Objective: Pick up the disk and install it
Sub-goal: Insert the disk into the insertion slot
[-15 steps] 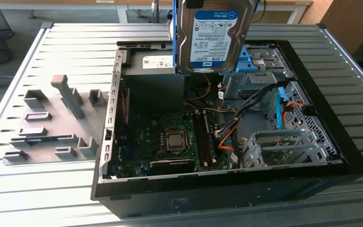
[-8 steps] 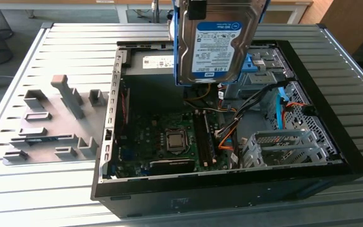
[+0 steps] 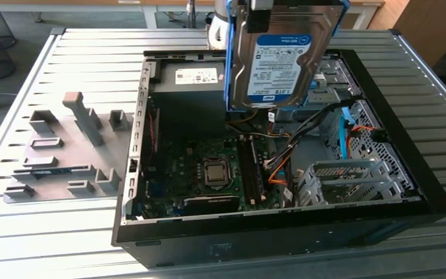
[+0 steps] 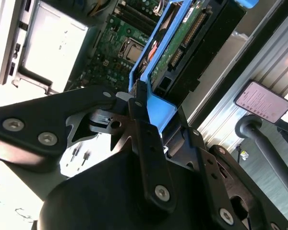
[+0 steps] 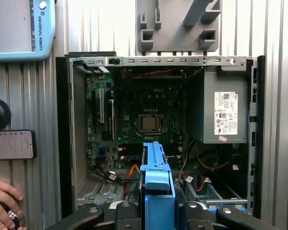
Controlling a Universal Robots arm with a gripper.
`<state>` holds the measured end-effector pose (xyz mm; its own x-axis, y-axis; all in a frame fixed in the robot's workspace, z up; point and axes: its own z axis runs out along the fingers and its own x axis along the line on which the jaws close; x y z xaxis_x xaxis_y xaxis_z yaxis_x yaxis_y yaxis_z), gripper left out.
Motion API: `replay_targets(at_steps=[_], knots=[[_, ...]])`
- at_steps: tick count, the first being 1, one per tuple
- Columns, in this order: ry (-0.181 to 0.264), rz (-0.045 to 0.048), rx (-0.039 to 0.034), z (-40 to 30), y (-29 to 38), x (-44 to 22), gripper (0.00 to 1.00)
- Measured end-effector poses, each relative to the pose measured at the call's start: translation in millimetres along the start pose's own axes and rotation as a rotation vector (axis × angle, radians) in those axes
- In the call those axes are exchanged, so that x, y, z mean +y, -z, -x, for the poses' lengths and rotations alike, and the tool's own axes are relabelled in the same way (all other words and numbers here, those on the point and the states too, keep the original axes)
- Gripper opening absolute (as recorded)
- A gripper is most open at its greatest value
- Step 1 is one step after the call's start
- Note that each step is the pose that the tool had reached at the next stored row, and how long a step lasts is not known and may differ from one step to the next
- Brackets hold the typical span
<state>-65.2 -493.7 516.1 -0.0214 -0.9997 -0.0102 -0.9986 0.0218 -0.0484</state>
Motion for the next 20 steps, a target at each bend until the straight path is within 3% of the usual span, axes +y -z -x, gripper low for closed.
replay_targets(at_steps=[3,7,16,20], knots=[[0.0,-0.0001,-0.0003,-0.6,-1.8,-6.5,0.36],[0.0,0.0,-0.0001,-4.7,-3.7,-10.1,0.36],[0.0,-0.0001,-0.0002,-24.2,-9.3,-14.0,0.36],[0.0,-0.0001,-0.0003,-28.6,-11.8,-18.1,0.36]])
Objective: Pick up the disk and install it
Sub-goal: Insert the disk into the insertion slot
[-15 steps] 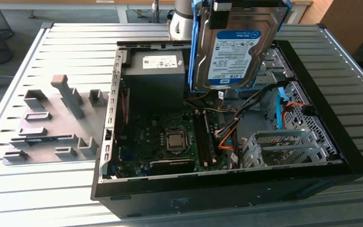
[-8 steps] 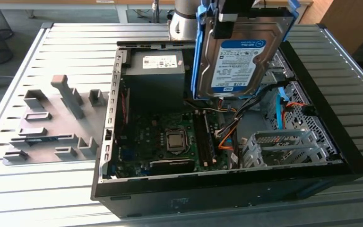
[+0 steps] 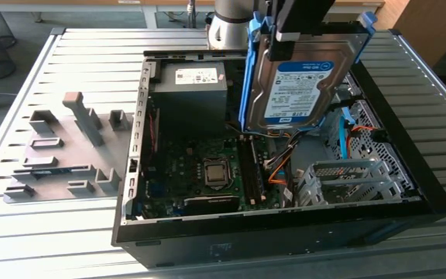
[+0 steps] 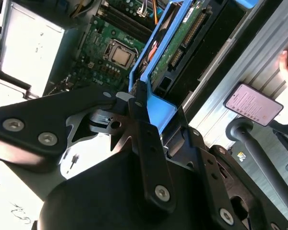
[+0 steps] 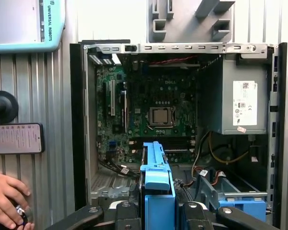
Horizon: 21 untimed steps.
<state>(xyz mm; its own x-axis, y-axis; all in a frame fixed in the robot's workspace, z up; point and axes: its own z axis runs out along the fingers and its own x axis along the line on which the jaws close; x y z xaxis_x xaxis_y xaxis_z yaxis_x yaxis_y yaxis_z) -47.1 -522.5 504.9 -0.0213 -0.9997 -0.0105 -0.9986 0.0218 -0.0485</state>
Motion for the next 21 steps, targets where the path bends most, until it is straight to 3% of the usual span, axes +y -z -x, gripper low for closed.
replay_targets(at_steps=[3,8,16,21], knots=[[0.0,0.0001,0.0002,-0.4,-1.3,-6.6,0.36],[0.0,0.0001,0.0002,-0.4,-1.3,-7.2,0.36],[-0.001,0.0001,0.0004,-15.0,-3.7,-10.5,0.36],[-0.001,0.0,0.0002,-19.2,-8.8,-19.4,0.36]])
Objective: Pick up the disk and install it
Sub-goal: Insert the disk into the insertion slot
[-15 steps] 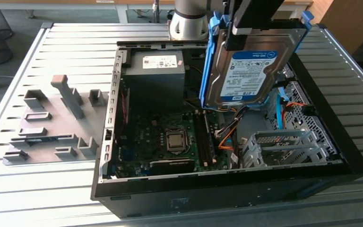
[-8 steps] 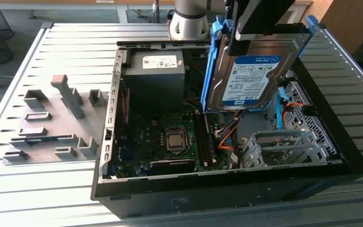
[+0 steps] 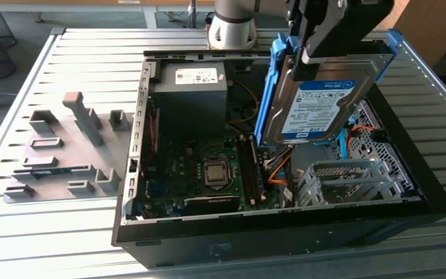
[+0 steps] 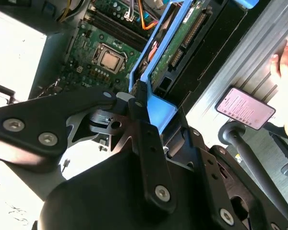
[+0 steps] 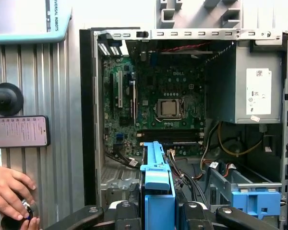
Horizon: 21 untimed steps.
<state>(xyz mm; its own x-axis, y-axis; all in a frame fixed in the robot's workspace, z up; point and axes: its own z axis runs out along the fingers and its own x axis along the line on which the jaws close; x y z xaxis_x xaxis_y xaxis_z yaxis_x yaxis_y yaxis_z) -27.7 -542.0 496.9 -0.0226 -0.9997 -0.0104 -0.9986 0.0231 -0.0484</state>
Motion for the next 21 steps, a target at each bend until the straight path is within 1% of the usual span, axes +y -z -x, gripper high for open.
replay_targets(at_steps=[6,7,13,16,18,21], knots=[[0.0,0.0001,0.0002,-4.8,-5.0,-14.0,0.36],[0.0,0.0001,0.0,-6.1,-5.3,-15.0,0.36],[-0.002,0.0002,0.0004,-15.8,-5.4,-15.8,0.36],[-0.003,0.0,0.001,-18.1,-6.6,-17.5,0.36],[-0.003,0.0001,0.0045,-18.1,-7.8,-20.9,0.36],[-0.003,0.0,0.0052,-18.2,-11.2,-27.5,0.36]])
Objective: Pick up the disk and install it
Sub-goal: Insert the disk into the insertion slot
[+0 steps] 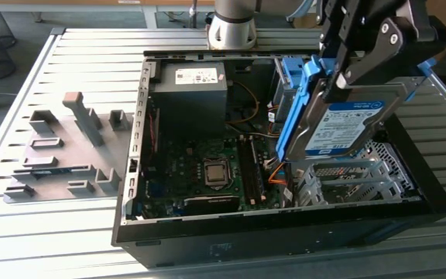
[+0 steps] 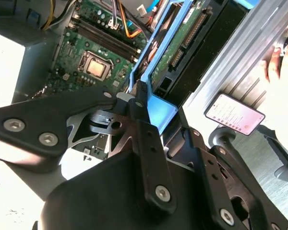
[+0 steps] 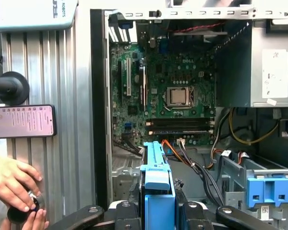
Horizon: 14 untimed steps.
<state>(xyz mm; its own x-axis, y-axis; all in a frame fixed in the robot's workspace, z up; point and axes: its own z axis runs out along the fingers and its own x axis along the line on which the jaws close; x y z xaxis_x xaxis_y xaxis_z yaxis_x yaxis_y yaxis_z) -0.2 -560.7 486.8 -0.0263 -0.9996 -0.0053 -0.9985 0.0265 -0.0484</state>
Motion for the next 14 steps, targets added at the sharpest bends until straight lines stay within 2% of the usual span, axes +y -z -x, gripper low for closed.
replay_targets(at_steps=[5,11,14], knots=[[-0.001,0.0001,0.0003,-2.3,-6.1,-8.3,0.36],[-0.002,0.0,0.0,-7.2,-9.4,-14.9,0.36],[-0.002,0.0001,0.0002,-7.7,-11.3,-22.0,0.36]])
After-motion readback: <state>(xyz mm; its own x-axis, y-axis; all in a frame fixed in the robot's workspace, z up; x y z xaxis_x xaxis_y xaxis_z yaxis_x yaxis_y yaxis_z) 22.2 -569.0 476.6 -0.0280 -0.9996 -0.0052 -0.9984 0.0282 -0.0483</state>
